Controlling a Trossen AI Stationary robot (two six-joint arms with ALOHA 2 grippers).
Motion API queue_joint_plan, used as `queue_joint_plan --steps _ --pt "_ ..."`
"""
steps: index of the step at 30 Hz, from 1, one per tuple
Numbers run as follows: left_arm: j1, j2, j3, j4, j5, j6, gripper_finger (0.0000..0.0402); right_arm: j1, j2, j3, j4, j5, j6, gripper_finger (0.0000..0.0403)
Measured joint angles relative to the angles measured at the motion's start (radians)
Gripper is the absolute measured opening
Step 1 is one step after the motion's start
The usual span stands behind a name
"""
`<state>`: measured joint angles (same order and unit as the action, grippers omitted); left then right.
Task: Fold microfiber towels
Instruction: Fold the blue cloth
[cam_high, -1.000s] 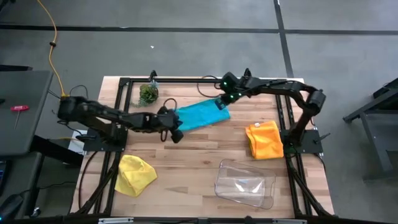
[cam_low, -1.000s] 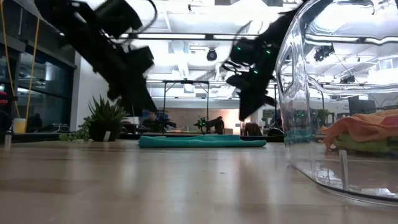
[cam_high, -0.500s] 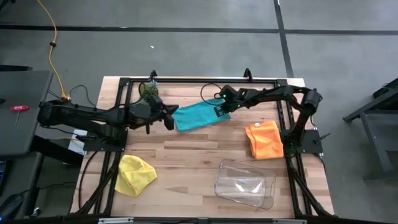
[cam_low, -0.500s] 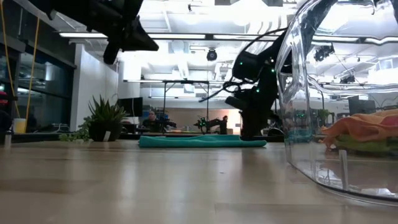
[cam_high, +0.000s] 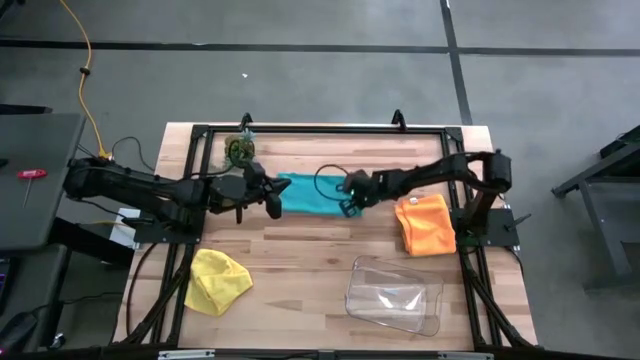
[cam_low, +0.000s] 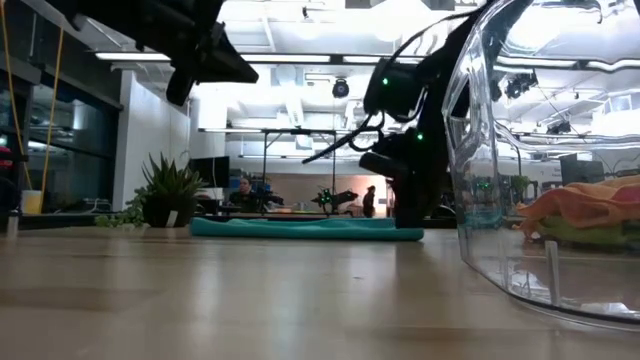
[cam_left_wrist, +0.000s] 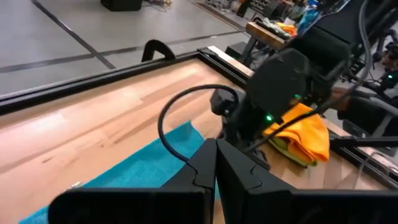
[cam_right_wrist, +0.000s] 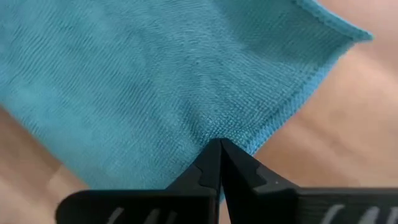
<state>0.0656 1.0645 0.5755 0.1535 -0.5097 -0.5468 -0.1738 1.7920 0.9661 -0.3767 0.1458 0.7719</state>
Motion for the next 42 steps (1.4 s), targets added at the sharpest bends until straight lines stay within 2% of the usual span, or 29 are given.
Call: queue_joint_plan --steps 3,7,12,15,18,22,25,28,33,42 --pt "-0.015 0.000 0.000 -0.001 -0.001 0.000 0.0000 0.044 -0.012 -0.001 -0.015 0.022 0.066 0.0002" --pt "-0.016 0.000 0.000 -0.001 0.000 0.010 0.0000 0.041 -0.089 -0.002 -0.052 0.035 0.073 0.0002" --pt "-0.012 0.000 0.000 -0.002 0.000 0.026 0.0000 0.035 -0.205 -0.002 -0.198 0.084 0.066 0.0003" --pt "-0.007 0.000 0.000 -0.005 0.000 0.046 0.0000 0.029 -0.247 -0.013 -0.210 0.044 0.067 0.0017" --pt "-0.007 0.000 0.000 -0.008 0.000 0.078 0.0000 0.015 -0.267 -0.067 -0.144 -0.049 0.125 0.0054" --pt "-0.007 0.000 0.000 -0.008 0.007 0.088 0.0000 0.003 -0.268 -0.161 -0.009 -0.134 0.265 0.0134" --pt "-0.007 0.000 0.000 -0.008 0.008 0.088 0.0000 -0.013 -0.266 -0.207 0.097 -0.142 0.324 0.0196" --pt "-0.007 0.000 0.000 -0.009 0.008 0.090 0.0000 -0.039 -0.262 -0.211 0.114 -0.122 0.391 0.0232" --pt "-0.007 0.000 0.000 -0.008 0.035 0.138 0.0000 -0.062 -0.213 -0.168 0.094 -0.129 0.441 0.0238" --pt "-0.007 0.000 0.000 -0.007 0.053 0.138 0.0000 -0.061 -0.047 -0.023 -0.058 -0.137 0.569 0.0208"
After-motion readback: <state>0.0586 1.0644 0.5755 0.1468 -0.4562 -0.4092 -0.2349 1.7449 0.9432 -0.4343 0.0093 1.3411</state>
